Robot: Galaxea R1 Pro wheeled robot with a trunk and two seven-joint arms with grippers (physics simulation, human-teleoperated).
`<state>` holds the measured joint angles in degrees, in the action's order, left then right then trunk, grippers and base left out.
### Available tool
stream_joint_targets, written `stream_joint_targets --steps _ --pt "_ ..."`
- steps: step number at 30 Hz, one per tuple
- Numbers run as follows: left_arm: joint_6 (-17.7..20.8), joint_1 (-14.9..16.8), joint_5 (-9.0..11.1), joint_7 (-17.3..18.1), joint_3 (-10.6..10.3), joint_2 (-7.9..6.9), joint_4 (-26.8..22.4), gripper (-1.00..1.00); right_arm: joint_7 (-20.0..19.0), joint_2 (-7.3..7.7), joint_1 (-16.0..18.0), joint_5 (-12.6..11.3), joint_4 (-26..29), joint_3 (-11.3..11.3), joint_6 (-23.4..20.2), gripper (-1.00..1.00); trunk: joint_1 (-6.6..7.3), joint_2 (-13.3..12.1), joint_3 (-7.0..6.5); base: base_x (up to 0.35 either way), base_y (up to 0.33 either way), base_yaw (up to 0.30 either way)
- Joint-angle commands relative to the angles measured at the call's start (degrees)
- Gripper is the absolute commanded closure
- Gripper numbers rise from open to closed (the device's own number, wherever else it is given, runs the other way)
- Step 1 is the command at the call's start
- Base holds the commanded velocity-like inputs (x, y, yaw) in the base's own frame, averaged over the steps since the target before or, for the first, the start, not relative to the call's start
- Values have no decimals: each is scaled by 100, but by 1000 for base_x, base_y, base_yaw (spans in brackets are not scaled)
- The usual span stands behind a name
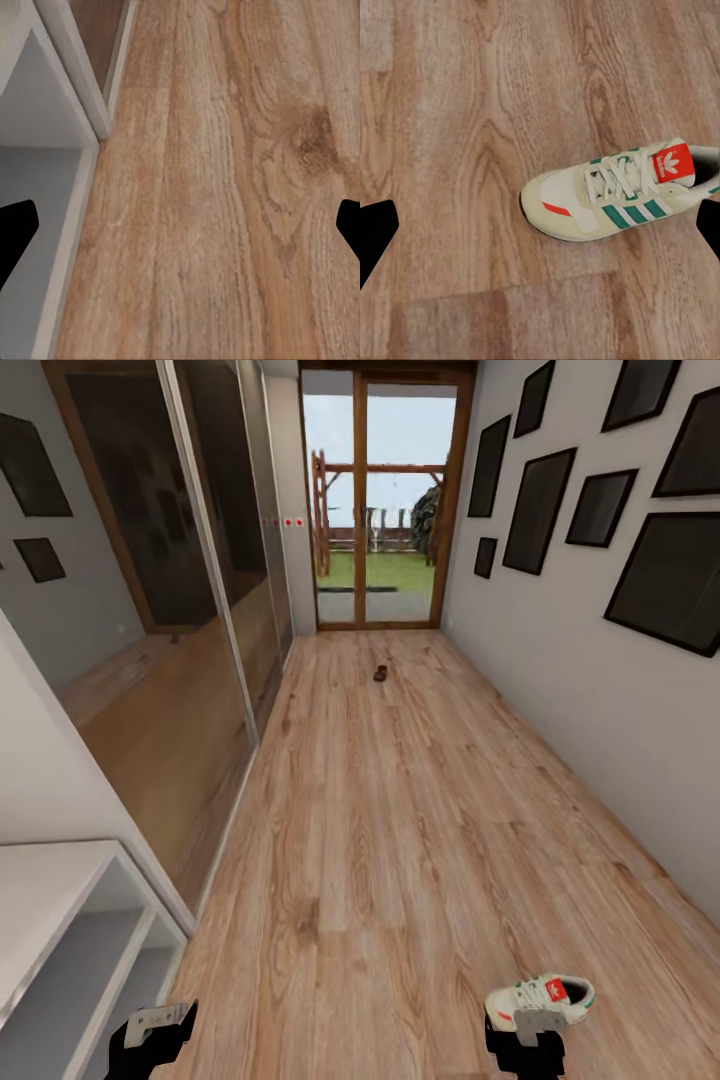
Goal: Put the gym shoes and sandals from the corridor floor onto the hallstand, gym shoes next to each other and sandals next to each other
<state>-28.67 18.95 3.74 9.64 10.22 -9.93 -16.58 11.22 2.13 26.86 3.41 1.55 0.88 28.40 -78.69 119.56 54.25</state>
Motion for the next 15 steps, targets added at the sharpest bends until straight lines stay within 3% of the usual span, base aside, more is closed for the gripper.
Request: stream_joint_targets --steps 1,15 --pt "-7 4 39 55 24 1 6 -100 39 -1 3 37 -5 9 7 -100 -2 2 5 288 0 0" --pt "-15 4 42 55 24 0 6 -100 39 0 3 37 -3 9 7 -100 -2 2 5 330 1 0"
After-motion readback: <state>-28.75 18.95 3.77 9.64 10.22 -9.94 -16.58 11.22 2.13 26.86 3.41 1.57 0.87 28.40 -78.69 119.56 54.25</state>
